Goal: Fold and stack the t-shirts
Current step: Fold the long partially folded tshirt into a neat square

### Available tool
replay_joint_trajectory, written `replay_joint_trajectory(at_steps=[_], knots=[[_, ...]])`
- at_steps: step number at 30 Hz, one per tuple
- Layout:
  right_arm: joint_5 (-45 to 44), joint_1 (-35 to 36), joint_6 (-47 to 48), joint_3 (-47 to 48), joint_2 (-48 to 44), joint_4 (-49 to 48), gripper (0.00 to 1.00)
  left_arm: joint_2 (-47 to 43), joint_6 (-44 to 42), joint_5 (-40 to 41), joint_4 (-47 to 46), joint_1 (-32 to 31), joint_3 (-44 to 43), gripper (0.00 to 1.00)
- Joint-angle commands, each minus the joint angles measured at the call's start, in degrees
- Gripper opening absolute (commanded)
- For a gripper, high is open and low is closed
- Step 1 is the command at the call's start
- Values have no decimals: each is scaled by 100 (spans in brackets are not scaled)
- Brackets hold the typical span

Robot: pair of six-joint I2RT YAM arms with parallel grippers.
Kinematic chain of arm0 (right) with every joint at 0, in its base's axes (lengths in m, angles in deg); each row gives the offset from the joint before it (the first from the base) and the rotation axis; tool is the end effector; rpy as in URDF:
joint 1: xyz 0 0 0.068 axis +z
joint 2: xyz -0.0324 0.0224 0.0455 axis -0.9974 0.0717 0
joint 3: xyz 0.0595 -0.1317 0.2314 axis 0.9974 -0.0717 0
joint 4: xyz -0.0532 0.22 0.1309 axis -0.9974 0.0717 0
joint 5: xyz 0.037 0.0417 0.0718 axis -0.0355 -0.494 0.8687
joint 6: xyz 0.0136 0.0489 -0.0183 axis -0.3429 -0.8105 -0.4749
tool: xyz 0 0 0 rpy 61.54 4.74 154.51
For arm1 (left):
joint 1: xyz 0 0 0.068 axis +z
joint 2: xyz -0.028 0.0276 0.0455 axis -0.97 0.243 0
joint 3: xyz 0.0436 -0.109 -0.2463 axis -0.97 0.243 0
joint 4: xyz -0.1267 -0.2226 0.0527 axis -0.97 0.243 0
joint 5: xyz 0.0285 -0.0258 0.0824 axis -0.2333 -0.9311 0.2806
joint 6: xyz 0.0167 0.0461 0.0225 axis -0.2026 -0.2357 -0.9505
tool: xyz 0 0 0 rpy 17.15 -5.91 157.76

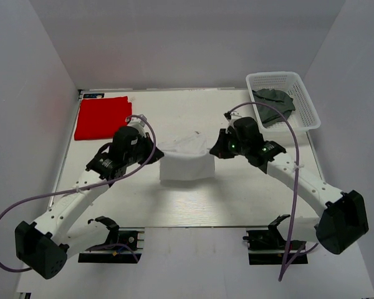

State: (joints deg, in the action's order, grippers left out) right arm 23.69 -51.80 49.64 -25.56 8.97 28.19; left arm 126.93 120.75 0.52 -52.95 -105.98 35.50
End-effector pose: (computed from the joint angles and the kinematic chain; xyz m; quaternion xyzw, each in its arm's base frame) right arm 0.2244 0.1573 0.2879 -0.0934 0.8728 0.2853 0.3849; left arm 0.1881 -0.1142 0.2978 -0.0233 0.8884 -0.2992 0.3474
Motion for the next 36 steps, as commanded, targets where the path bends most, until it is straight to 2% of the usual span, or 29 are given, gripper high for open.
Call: replay_joint_trajectory(at_steps=[1, 10, 18, 24, 32, 35, 36], knots=[[-132, -77, -6, 624, 406, -54, 0, 154, 125, 914, 182, 95, -451, 0], [-141, -341, 117, 1669, 1460, 7, 0, 1014, 56, 1934, -283, 95, -715, 0], [18, -666, 249, 2496, 2516, 60, 0, 2263, -6, 2637, -160, 218, -1593, 0], [176, -851, 319, 3479, 3412, 95, 0, 3072, -138, 2638, -310, 499, -2077, 0], [817, -1080, 398, 4701, 5080, 298, 0, 4443, -304, 2480, -310, 929, -3140, 0], [888, -1150, 416, 5079, 5599, -9, 0, 5005, -305, 2427, -257, 1061, -3465, 0], [932, -1167, 425, 5116, 5706, -515, 2, 5128, -235, 2427, -257, 1062, -3649, 2]])
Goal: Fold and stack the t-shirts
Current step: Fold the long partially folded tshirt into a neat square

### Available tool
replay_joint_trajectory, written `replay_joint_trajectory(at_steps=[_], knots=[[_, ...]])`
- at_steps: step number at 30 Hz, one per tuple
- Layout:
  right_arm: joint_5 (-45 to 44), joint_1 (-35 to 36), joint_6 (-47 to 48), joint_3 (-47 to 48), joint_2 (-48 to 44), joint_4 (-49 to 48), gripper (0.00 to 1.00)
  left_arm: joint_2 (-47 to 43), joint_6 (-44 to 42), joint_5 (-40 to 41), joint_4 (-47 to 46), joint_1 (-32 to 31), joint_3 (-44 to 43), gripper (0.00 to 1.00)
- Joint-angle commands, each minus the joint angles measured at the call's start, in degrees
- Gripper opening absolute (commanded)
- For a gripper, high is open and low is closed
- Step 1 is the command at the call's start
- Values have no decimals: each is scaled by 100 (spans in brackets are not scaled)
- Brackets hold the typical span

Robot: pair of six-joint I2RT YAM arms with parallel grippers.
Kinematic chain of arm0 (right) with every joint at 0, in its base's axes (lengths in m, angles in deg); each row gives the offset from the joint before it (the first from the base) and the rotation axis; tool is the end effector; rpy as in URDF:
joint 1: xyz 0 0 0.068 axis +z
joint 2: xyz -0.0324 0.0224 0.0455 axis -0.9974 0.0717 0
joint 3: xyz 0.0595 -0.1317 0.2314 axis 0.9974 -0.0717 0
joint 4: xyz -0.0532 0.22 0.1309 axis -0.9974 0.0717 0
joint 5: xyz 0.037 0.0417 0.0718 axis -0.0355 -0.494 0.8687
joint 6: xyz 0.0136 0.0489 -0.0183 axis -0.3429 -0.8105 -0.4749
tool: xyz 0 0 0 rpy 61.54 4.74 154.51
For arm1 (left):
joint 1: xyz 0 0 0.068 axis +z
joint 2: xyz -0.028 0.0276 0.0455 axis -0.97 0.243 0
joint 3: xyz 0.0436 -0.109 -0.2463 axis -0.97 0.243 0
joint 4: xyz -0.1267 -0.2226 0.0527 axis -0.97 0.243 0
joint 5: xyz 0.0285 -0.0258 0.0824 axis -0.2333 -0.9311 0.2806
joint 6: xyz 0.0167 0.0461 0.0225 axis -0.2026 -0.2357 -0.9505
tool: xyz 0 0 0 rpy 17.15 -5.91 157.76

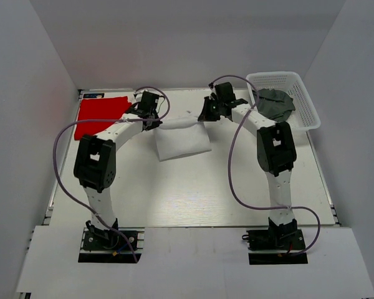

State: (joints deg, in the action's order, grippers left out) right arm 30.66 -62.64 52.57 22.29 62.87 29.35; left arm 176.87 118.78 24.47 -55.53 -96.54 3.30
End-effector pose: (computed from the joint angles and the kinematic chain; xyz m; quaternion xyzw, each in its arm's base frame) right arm 0.4556 0.2053 0.2211 -0.0550 0.9001 0.2664 0.3403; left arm 0.3932 -0.1371 0.2272 -0.1637 0.9195 -0.0347 0.3557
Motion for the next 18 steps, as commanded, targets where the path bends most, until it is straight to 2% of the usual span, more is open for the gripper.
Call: replay_joint_trajectory(at_steps=[1, 3, 4, 5, 6, 7, 9, 10, 12, 13, 16, 18], knots=[[426, -101, 132, 375, 404, -862, 10, 353, -38, 32, 1, 196, -536, 12], [481, -145, 167, 647, 816, -1574, 29, 539, -107, 32, -95, 267, -877, 65], [594, -153, 202, 778, 940, -1594, 45, 687, -160, 32, -96, 328, -1019, 85], [621, -171, 228, 1102, 976, -1550, 86, 689, -282, 32, -96, 329, -1151, 99], [770, -171, 411, 1131, 924, -1524, 90, 741, -449, -38, -96, 329, -1343, 100], [754, -154, 465, 1114, 758, -1541, 90, 742, -451, -39, -17, 329, -1415, 100], [727, -110, 684, 702, 216, -1637, 90, 619, -556, -239, 71, 329, -1468, 100], [762, -84, 677, 92, 55, -1646, 90, 523, -608, -302, 71, 329, -1381, 100], [884, -57, 502, -431, -592, -2179, 90, 103, -662, -557, -51, 329, -829, 100], [920, -48, 475, -1121, -745, -2270, 90, -57, -662, -557, -200, 276, -601, 100], [955, 5, 396, -1968, -1343, -2490, 90, -689, -662, -1021, -507, 214, 470, 100], [1226, 66, 395, -2225, -1642, -2674, 90, -953, -662, -1434, -736, 214, 815, 100]])
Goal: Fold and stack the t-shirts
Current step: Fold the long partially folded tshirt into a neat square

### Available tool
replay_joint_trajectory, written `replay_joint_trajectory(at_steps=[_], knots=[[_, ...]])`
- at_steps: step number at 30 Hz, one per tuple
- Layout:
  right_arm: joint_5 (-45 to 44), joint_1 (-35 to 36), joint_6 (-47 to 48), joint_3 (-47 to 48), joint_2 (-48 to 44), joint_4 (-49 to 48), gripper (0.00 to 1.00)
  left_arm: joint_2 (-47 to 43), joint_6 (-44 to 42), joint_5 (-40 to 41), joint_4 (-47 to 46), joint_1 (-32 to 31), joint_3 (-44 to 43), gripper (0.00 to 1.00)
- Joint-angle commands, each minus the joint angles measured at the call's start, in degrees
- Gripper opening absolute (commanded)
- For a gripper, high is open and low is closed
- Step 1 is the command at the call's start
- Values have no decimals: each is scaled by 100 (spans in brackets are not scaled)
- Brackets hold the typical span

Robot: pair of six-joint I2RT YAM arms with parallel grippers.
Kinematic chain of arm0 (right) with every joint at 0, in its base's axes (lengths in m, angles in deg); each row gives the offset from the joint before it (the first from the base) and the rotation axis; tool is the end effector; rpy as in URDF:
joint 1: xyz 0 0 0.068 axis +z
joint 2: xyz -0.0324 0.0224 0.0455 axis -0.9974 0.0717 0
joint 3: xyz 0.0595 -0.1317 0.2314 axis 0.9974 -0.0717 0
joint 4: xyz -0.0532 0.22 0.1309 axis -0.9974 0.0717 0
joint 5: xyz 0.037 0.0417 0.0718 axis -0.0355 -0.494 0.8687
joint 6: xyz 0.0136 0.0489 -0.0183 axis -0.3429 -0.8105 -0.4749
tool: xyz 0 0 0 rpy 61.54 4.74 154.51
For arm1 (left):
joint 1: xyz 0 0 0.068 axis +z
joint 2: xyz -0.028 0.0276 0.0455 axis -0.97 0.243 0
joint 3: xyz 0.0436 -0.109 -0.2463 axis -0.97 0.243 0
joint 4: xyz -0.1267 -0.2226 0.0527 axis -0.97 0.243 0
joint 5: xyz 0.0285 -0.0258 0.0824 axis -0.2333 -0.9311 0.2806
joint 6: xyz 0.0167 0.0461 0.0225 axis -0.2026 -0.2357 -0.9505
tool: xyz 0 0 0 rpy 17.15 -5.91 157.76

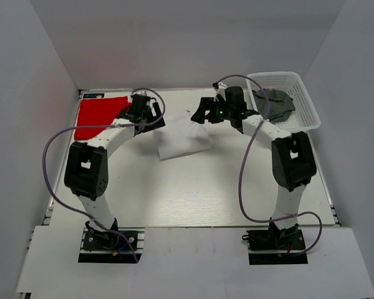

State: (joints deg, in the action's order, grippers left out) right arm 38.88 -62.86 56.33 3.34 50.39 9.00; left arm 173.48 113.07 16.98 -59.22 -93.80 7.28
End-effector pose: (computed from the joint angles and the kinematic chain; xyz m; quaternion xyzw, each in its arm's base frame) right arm 0.4141 0.1909 0.2428 -0.1309 0.8296 0.3398 0.4233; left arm 0.3879 -0.1193 0.2321 -0.1199 0.9229 -0.0763 0.3580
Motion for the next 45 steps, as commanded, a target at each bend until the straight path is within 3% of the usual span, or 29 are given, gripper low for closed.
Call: replay_joint_trajectory(at_steps=[1, 5, 9, 13, 18, 28, 36, 45], knots=[[502, 105, 28, -496, -447, -692, 90, -860, -91, -1165, -568, -59, 767, 100], [995, 220, -59, -533, -360, -780, 90, -1029, -30, -1960, -1728, -59, 1113, 100], [1153, 211, -437, -762, -193, -1386, 90, -608, -143, -2031, -1730, -59, 728, 100], [1171, 229, -630, -743, 132, -1571, 90, 401, -196, -2312, -1063, 73, -89, 100], [1048, 185, -1035, -1298, 440, -2563, 90, 913, -144, -2268, -1272, 73, 85, 100], [881, 193, -1255, -1333, 1231, -2618, 90, 1669, -495, -2040, -1054, 73, -661, 100], [802, 290, -596, -1350, -269, -2143, 90, 442, -1128, -1688, -878, -41, -715, 100], [-31, 580, -323, -3037, -2203, -2196, 90, -474, -892, -1504, -359, 11, 155, 100]])
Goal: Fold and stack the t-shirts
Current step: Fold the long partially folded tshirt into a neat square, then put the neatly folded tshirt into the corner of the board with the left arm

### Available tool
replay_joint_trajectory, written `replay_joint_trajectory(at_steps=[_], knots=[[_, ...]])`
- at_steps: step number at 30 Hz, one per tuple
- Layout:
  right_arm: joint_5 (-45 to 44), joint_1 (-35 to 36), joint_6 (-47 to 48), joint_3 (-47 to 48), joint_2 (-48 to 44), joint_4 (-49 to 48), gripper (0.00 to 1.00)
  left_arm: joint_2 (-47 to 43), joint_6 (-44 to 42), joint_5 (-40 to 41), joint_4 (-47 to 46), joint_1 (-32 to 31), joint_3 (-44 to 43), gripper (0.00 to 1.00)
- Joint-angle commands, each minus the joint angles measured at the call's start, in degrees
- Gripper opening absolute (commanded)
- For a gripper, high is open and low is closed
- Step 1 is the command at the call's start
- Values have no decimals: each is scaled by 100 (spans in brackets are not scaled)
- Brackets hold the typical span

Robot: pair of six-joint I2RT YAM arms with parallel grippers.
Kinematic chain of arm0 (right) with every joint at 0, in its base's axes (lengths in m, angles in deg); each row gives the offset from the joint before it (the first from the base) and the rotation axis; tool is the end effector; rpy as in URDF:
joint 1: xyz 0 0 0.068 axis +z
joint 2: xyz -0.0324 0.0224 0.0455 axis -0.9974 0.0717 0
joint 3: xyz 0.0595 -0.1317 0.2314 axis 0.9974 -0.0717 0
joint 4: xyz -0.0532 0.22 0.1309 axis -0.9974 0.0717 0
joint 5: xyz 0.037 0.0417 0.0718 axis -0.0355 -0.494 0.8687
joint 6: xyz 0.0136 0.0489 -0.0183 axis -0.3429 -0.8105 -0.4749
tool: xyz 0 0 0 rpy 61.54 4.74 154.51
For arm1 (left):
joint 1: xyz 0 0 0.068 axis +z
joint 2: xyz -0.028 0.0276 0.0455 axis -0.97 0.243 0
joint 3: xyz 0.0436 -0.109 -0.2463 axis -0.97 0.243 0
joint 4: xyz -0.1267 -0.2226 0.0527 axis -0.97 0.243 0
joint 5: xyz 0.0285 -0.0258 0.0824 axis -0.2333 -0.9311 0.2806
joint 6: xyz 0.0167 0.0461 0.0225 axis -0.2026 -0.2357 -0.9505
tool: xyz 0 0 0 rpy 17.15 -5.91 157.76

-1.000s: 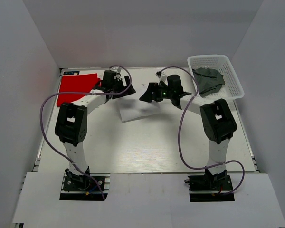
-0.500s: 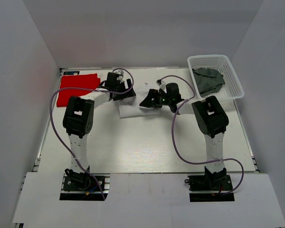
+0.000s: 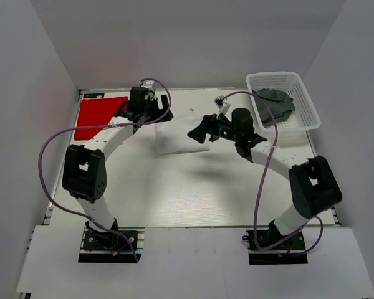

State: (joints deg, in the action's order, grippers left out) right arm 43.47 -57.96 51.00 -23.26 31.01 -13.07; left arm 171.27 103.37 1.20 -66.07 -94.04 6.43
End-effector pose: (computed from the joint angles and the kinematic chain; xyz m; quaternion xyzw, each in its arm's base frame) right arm 0.3158 0.1858 0.2575 -0.1706 0.7482 0.4335 0.4724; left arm 0.3898 -0.1319 0.2614 0.0151 0.8972 -0.1917 0.3976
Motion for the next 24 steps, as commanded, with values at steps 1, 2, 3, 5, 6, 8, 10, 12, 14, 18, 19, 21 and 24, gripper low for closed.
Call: replay_joint_trajectory(at_steps=[1, 2, 3, 5, 6, 8, 10, 12, 14, 18, 19, 21, 24], knots=[[-579, 82, 201, -535, -440, 125, 90, -254, 80, 205, 325, 88, 389, 100], [-737, 91, 201, -589, -512, 248, 90, -307, 80, 285, 325, 88, 460, 100], [-964, 108, 254, -694, -739, 388, 90, -307, 80, 477, 325, 88, 460, 100], [-1098, 117, 272, -773, -933, 712, 90, -167, 80, 531, 543, 88, 460, 100], [-1281, 108, 272, -774, -987, 776, 90, -71, 80, 610, 658, 88, 356, 100], [-1467, 99, 289, -853, -1188, 890, 90, 210, 80, 611, 799, 88, 162, 100], [-1713, 100, 289, -949, -1277, 1066, 90, 360, 132, 663, 852, 88, 101, 100], [-1880, 108, 272, -984, -1365, 1198, 90, 580, 211, 663, 852, 88, 22, 97], [-1968, 82, 281, -1002, -1374, 1295, 90, 747, 211, 593, 905, 88, -32, 91], [-2127, 99, 289, -1055, -1321, 1453, 90, 1160, 264, 400, 905, 88, -190, 71], [-2118, 73, 289, -1098, -1312, 1479, 90, 1265, 264, 513, 905, 27, -190, 68], [-2170, 82, 289, -1169, -1365, 1462, 90, 1397, 264, 741, 975, 27, -286, 58], [-2310, 64, 324, -1239, -1435, 1471, 90, 1591, 264, 742, 1134, -26, -409, 46]])
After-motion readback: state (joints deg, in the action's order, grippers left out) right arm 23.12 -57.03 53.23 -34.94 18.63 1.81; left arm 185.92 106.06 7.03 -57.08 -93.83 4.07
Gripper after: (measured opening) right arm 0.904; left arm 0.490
